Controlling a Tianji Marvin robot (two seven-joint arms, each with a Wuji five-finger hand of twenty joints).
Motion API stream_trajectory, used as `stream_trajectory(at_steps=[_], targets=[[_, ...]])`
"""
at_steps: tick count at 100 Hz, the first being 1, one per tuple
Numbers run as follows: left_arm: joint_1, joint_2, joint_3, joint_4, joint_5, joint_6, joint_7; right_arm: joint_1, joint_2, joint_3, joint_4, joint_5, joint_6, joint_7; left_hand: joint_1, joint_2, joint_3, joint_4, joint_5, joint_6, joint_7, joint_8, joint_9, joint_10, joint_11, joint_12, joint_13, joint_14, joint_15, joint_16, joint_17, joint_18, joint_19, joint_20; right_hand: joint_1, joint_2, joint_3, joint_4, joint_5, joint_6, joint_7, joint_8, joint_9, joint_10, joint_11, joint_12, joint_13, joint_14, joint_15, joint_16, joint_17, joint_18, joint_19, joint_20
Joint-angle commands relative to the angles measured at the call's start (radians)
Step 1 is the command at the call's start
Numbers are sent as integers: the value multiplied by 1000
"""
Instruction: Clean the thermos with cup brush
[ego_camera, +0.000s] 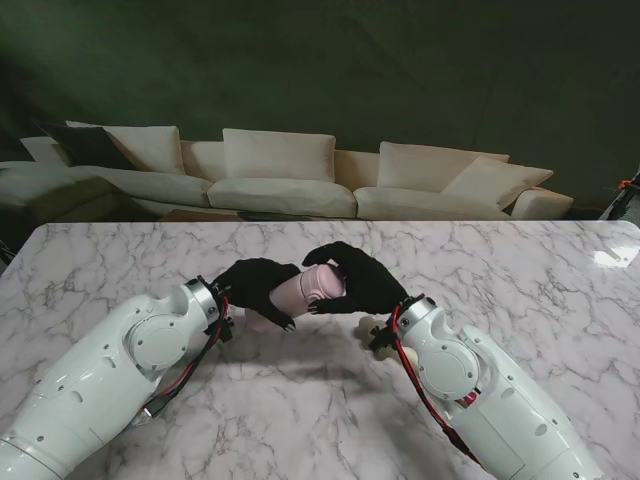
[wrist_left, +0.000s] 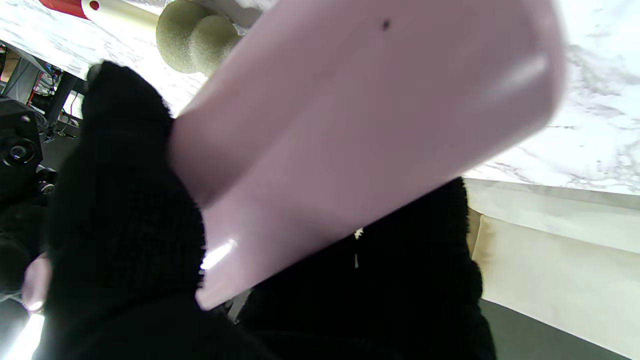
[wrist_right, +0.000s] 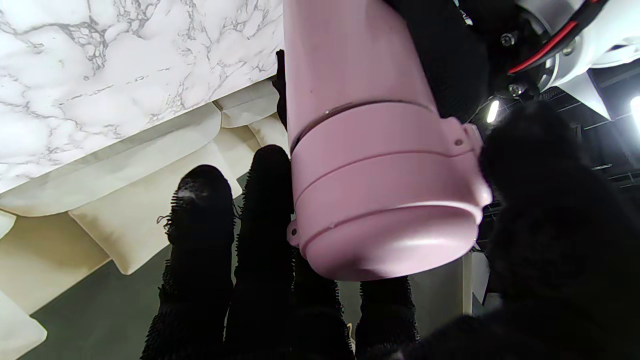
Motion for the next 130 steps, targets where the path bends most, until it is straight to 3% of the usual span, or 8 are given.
stream_trajectory(at_steps=[1,9,18,20,32,85,110,130], targets=[[-5,-4,1,-7,-5,3,-12,2,-6,-7,4,-2,-4,2,374,349,327,60,92,-202,144,55,12,-58,58,31,82,-111,168,55,20,-134,53,23,62,-39,57,-1,34,-45,31,33,33,-7,73,38,72,-63,62,32,37,-58,39,33],[-5,-4,2,-7,-5,4,-12,4,-9,-12,10,1,-9,-6,374,348,328,60,92,-202,144,54,12,-58,58,30,81,-111,169,55,20,-135,53,23,50,-76,286,-18,79,-73,70,78,98,-21,109,94,140,-81,114,59,97,-65,77,49],[-6,-4,3,-6,-5,4,-13,4,-16,-14,14,22,-10,-21,375,348,328,61,93,-202,144,55,12,-59,59,30,82,-112,169,55,21,-135,53,23,36,-28,460,-11,137,-83,102,99,167,-24,110,107,205,-87,139,69,149,-62,108,57],[-6,-4,3,-7,-5,4,-13,3,-17,-13,12,31,-9,-20,374,349,328,61,92,-202,144,55,12,-58,59,30,82,-112,169,55,21,-135,53,23,57,-11,468,-35,142,-85,120,68,182,-25,108,108,216,-86,140,73,156,-60,110,59],[-6,-4,3,-7,-5,6,-15,-4,-21,-6,5,65,-8,-20,374,348,329,61,93,-202,144,55,12,-58,59,30,82,-111,170,55,22,-136,54,24,157,34,431,-111,157,-110,210,-36,232,-21,111,106,250,-88,152,85,181,-51,116,65],[3,0,-2,-12,2,19,-27,-67,-14,89,-56,109,-11,0,374,349,331,61,93,-203,144,56,12,-57,61,30,83,-113,173,58,22,-136,55,25,235,62,412,-116,220,-159,264,-72,287,-22,96,101,265,-80,154,93,184,-35,121,70],[23,3,-28,-31,21,10,-25,-131,4,211,-115,24,7,6,372,350,332,61,93,-201,144,56,12,-58,62,29,84,-113,173,58,22,-135,55,26,240,61,408,-116,238,-161,264,-84,298,-27,87,105,270,-82,148,93,191,-39,121,69],[23,4,-30,-30,21,6,-24,-144,25,306,-108,-46,64,65,372,348,333,61,94,-200,144,56,11,-56,63,28,83,-113,173,58,22,-134,55,26,227,57,392,-121,249,-165,274,-87,289,-27,78,109,258,-74,143,94,183,-36,118,68]])
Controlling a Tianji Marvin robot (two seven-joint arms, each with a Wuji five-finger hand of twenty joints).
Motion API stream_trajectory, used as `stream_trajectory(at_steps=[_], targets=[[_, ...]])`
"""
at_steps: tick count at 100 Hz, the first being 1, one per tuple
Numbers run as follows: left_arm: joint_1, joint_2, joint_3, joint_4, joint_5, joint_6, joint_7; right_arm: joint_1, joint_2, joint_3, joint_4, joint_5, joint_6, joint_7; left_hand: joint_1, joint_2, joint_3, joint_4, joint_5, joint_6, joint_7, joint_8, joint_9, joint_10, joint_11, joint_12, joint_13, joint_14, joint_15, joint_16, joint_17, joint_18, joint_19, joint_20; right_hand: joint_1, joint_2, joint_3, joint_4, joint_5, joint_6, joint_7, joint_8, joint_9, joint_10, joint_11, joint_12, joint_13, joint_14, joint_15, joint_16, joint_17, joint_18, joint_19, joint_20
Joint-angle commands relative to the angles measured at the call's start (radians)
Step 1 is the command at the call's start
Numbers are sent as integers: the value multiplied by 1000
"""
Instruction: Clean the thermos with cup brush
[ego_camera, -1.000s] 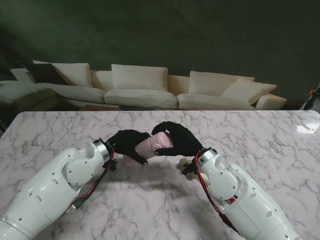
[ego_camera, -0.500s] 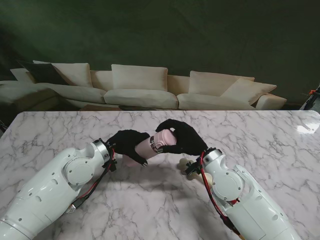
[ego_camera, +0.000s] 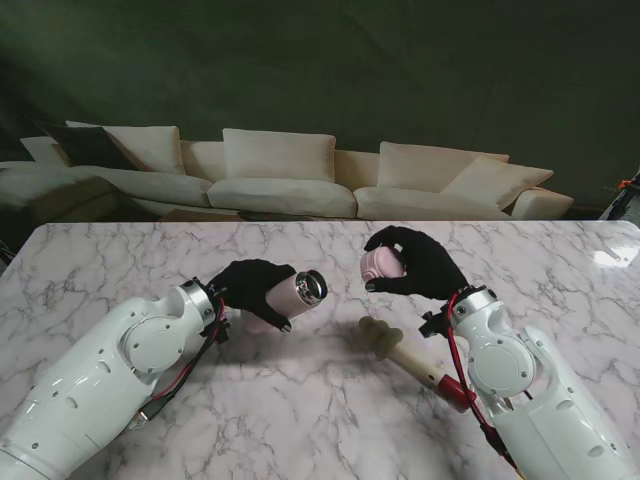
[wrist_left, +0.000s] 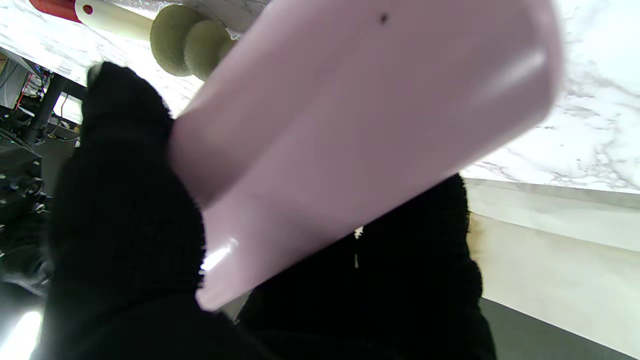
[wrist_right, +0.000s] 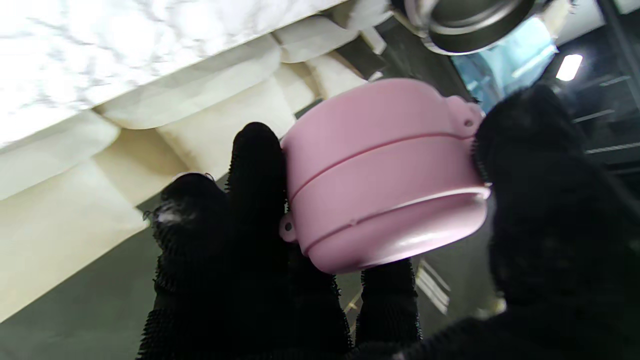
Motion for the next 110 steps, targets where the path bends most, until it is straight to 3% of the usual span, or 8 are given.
stream_trajectory(at_steps=[1,26,59,110], targets=[[-8,0,4,1,-1,-7,-12,1,22,22,21,-10,20,9,372,348,333,61,93,-203,144,49,11,-57,62,28,83,-112,173,61,21,-133,55,25,242,152,203,87,104,-126,154,26,58,-77,38,31,62,-141,42,21,-6,-42,16,17],[-11,1,9,4,-4,-7,-16,68,45,48,153,-131,79,54,370,348,335,62,93,-202,144,49,11,-56,63,28,84,-112,174,61,22,-132,55,25,244,154,199,88,125,-130,158,14,70,-80,35,41,64,-146,42,23,-2,-50,18,16],[-9,0,3,9,0,-11,-7,188,58,-30,406,-233,138,22,369,348,337,62,94,-203,145,49,11,-55,66,27,84,-112,175,61,22,-134,55,25,249,157,204,89,132,-152,169,8,73,-91,35,55,54,-149,40,23,-8,-54,12,11],[-10,-1,10,15,-3,-9,-6,265,59,-152,594,-256,196,-29,367,348,342,62,94,-201,145,50,10,-53,68,27,85,-112,178,62,22,-133,57,26,242,177,194,88,140,-159,184,3,43,-99,17,43,-27,-129,2,3,-73,-46,-17,-3]])
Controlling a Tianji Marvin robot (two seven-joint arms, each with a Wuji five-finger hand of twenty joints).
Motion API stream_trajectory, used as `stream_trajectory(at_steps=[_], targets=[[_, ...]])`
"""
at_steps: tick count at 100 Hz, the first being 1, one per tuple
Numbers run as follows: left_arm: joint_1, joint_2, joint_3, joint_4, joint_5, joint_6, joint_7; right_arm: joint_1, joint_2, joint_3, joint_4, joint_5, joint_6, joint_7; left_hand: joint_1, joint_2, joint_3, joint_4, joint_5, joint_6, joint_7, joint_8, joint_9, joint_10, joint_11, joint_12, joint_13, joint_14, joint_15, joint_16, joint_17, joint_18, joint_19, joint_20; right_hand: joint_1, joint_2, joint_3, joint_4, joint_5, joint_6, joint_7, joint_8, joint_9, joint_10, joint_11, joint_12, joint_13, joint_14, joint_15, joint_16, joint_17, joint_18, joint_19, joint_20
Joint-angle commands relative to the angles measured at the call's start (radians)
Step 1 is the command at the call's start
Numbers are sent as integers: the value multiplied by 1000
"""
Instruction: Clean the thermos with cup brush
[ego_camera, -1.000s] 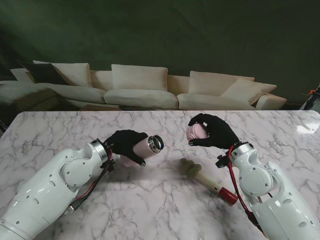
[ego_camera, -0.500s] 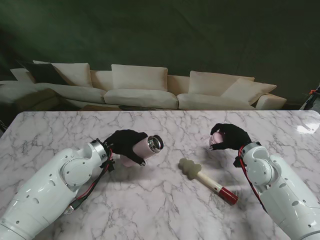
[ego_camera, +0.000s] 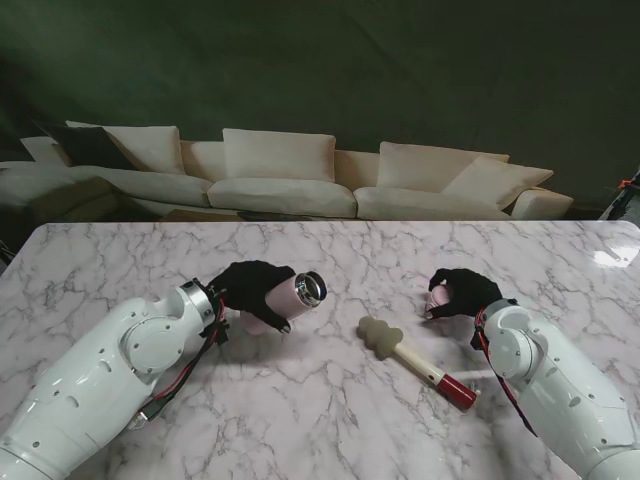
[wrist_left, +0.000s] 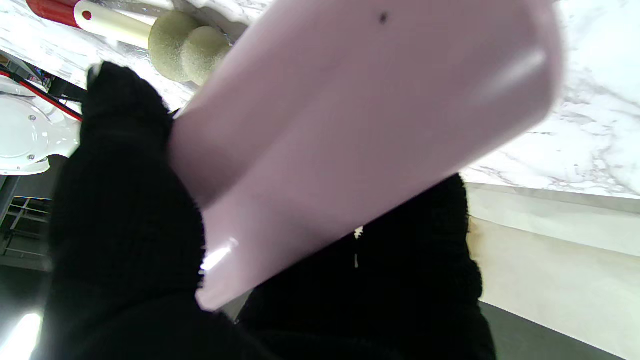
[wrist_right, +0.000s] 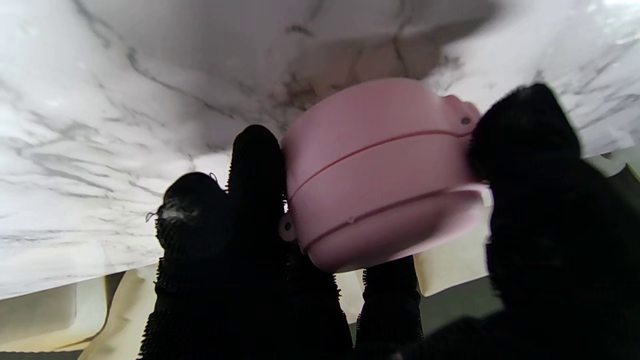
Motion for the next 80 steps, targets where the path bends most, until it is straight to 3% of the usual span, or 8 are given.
stream_trajectory(at_steps=[1,22,37,42,46,49,60,80], targets=[[-4,-2,2,-1,-2,-1,-11,4,0,-10,18,-9,12,2,367,348,342,62,95,-201,146,50,10,-53,68,27,85,-112,177,61,22,-133,57,18,232,177,203,92,129,-140,184,30,40,-99,32,34,-14,-128,2,-7,-32,-46,-9,-3],[-8,-3,11,2,-9,2,-11,10,-1,-33,28,-8,34,1,366,349,342,61,94,-203,145,50,11,-55,70,28,85,-112,179,62,22,-133,58,18,178,175,186,84,115,-141,177,31,-25,-110,34,34,-157,-97,-13,-18,-188,1,-51,0],[-10,-4,16,4,-13,6,-10,1,2,-38,7,-20,58,16,364,349,343,61,94,-203,146,50,10,-56,71,28,86,-112,181,63,21,-135,61,19,7,182,143,65,70,-133,144,37,-152,-98,25,35,-339,-72,-55,-49,-394,47,-78,32],[-10,-4,19,4,-13,6,-10,-3,3,-40,2,-30,64,14,365,350,345,62,94,-204,146,51,11,-58,71,28,85,-113,182,64,21,-135,62,20,-106,197,166,93,67,-98,60,75,-195,-90,7,15,-394,-61,-97,-86,-448,49,-96,47],[-11,-4,21,5,-13,6,-9,-5,3,-40,-2,-33,63,14,364,350,345,61,94,-205,145,51,10,-56,71,28,85,-113,182,64,21,-135,62,20,-184,223,170,169,63,-70,-20,144,-219,-83,-12,-9,-424,-55,-133,-112,-481,56,-114,50],[-11,-5,22,5,-14,7,-9,-9,3,-37,-6,-32,63,14,364,350,345,61,94,-205,145,51,10,-57,71,28,85,-114,183,64,21,-134,62,20,-212,236,133,190,41,-51,-67,173,-240,-77,-34,-29,-456,-47,-176,-136,-520,67,-145,41],[-13,-5,25,5,-15,9,-9,-25,2,-20,-30,-26,57,20,364,350,345,61,94,-204,145,51,10,-56,72,28,86,-112,184,65,21,-133,64,20,-242,258,48,203,-82,23,-167,137,-294,-68,-101,-109,-560,-28,-357,-237,-656,109,-303,-45],[-15,-4,27,7,-11,10,-10,-66,5,23,-91,-43,49,24,363,351,346,60,95,-204,145,51,10,-57,73,27,86,-113,186,66,22,-133,66,21,-269,274,-64,209,-249,18,-277,43,-407,-88,-233,-189,-637,-13,-519,-337,-740,121,-425,-134]])
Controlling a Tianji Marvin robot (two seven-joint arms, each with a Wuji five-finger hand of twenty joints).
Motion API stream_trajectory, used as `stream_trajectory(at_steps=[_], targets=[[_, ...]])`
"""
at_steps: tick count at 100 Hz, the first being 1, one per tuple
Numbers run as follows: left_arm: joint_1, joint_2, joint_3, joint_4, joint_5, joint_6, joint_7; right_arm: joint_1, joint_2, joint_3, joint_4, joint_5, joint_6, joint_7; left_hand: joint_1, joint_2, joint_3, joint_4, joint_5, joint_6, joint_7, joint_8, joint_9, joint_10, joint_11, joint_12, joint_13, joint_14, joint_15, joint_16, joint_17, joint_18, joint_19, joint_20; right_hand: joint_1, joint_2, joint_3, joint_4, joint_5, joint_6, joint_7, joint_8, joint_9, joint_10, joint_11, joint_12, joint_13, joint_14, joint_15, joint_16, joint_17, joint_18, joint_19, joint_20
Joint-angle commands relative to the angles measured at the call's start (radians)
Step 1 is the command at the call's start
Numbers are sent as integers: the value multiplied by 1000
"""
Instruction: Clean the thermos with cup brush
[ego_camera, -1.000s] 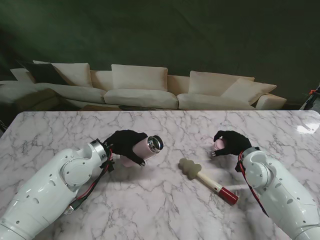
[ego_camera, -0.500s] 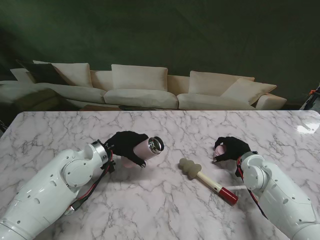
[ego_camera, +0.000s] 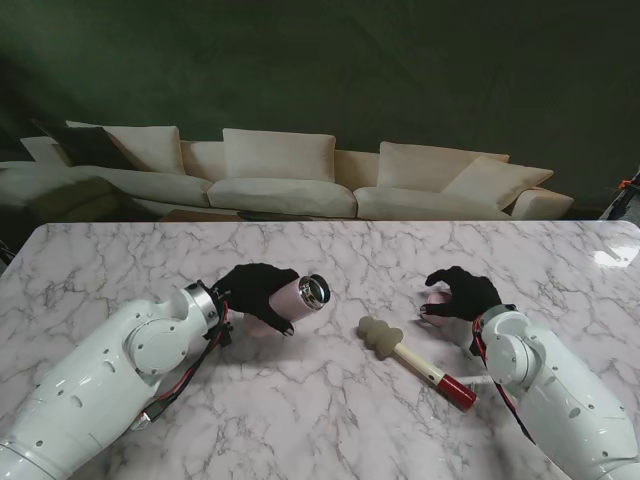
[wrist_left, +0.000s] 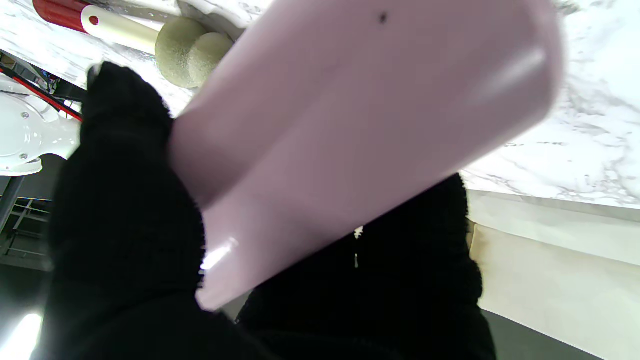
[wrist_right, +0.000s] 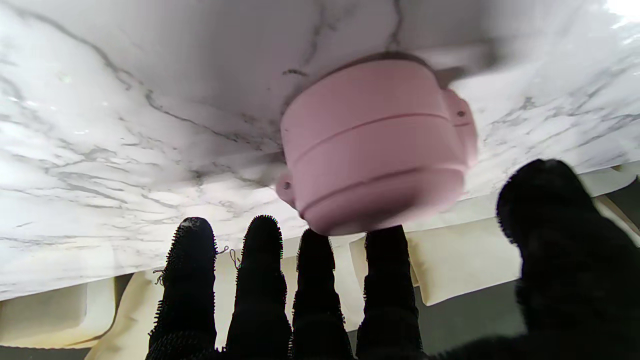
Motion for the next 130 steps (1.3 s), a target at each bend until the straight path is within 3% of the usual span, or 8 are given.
stream_trajectory(at_steps=[1,16,26,32,45,65,94,130], targets=[[-6,-3,2,-1,0,2,-11,-18,3,9,-24,-14,-6,6,363,351,346,60,95,-204,145,51,10,-56,72,27,86,-113,186,65,22,-133,65,20,-64,25,-38,30,-66,-7,-38,-34,-48,-16,-43,-15,-37,13,-40,-27,-31,14,-27,-23],[-6,-3,3,0,-1,4,-13,-65,4,52,-91,-39,-15,0,362,351,347,60,95,-202,144,51,10,-55,73,27,88,-114,188,66,23,-134,67,20,-80,32,-69,36,-135,-34,-68,-75,-63,-3,-89,-38,-50,19,-72,-44,-50,17,-54,-40],[-6,-2,0,-1,2,3,-16,-126,6,100,-186,-59,-6,16,362,353,348,60,93,-201,143,50,8,-55,73,27,88,-115,188,66,23,-134,67,20,-97,46,-78,39,-142,44,-62,-83,-63,12,-149,-65,-54,24,-76,-44,-51,19,-58,-42],[-1,-1,-6,-7,5,6,-17,-183,9,133,-264,-95,6,27,361,354,348,59,92,-201,142,50,7,-54,73,27,87,-114,188,66,23,-133,67,20,-99,48,-77,40,-124,69,-55,-83,-63,22,-80,-30,-37,28,-62,-36,-35,20,-45,-34],[11,1,-19,-18,18,13,-17,-312,15,181,-408,-210,23,12,361,356,346,58,93,-201,141,50,8,-55,74,26,86,-115,187,65,22,-134,66,19,-107,55,-74,43,-116,101,-68,-90,-60,22,-45,-16,-16,31,-47,-29,-23,29,-34,-30],[16,2,-26,-16,28,12,-13,-481,12,204,-568,-250,75,32,364,355,346,58,94,-200,140,51,8,-55,75,25,86,-114,186,64,22,-133,66,18,-110,64,-59,47,-106,116,-91,-98,-58,32,-52,-21,-14,39,-49,-28,-24,42,-32,-33],[15,2,-30,-12,34,3,-8,-577,15,198,-603,-324,93,-10,363,358,345,58,93,-199,139,52,6,-54,76,24,85,-113,185,64,22,-131,65,17,-126,61,-63,44,-45,189,-120,-108,-2,35,-53,-22,30,39,-38,-23,9,42,-13,-34],[17,2,-34,-12,32,5,-10,-560,15,135,-554,-318,177,-14,364,363,344,57,93,-196,137,53,2,-51,78,21,85,-111,184,63,20,-130,64,17,-102,44,-67,47,62,178,-13,-18,14,50,-13,0,61,37,31,13,46,29,50,-27]])
